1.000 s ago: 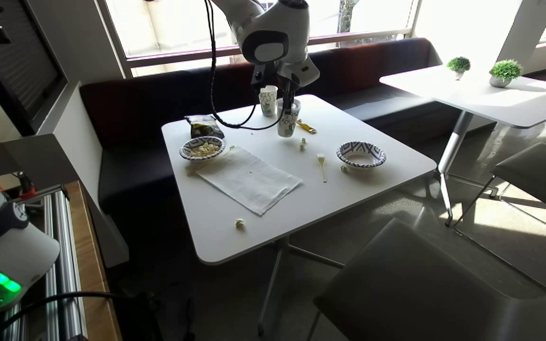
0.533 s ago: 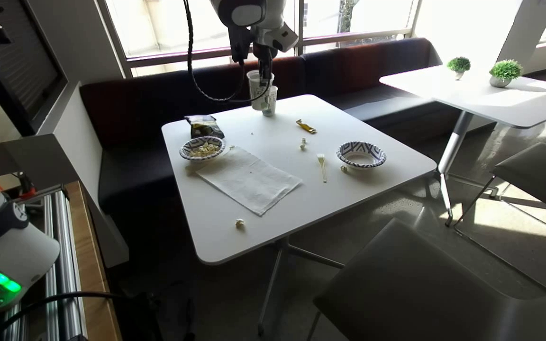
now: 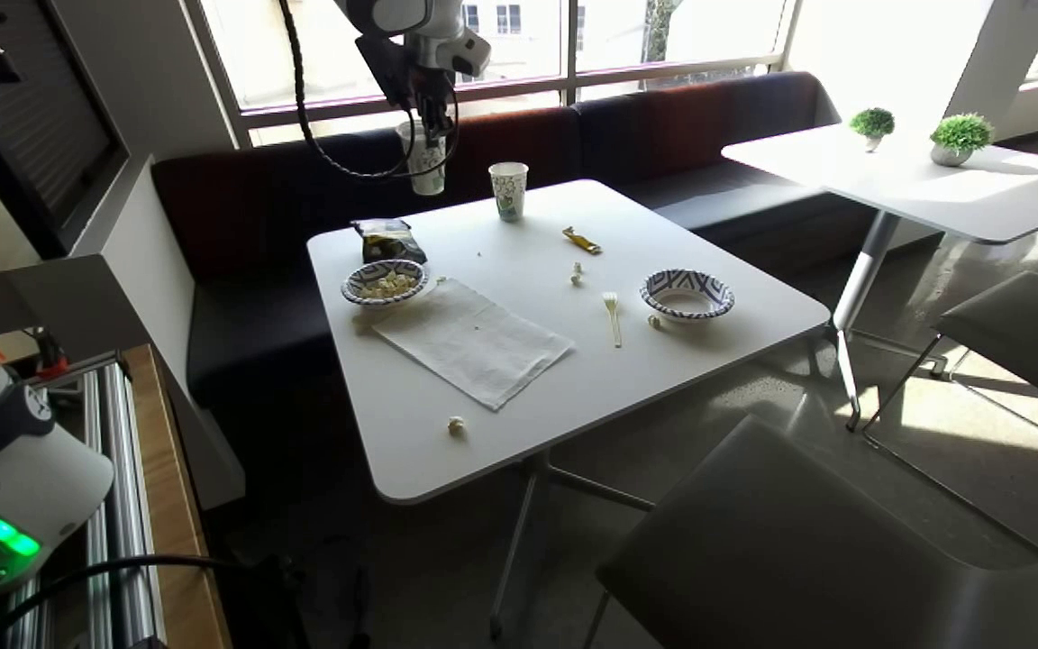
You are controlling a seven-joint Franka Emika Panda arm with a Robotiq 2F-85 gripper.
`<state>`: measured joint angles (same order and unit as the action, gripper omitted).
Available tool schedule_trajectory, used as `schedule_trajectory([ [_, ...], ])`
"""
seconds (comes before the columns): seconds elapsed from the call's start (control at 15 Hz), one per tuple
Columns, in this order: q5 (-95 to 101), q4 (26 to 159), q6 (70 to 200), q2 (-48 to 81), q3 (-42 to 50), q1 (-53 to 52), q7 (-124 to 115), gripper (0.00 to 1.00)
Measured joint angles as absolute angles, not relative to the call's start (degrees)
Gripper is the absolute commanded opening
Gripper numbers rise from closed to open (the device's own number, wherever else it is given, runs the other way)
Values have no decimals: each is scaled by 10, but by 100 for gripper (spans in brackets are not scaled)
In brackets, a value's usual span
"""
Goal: Move the paper cup on the right to the left and then move the yellow sachet closer to the center
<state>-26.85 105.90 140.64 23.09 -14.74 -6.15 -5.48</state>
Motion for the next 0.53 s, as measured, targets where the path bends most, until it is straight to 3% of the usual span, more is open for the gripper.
schedule_trajectory([
  [0.53, -202, 1068, 1519, 289, -127, -108, -61, 1],
])
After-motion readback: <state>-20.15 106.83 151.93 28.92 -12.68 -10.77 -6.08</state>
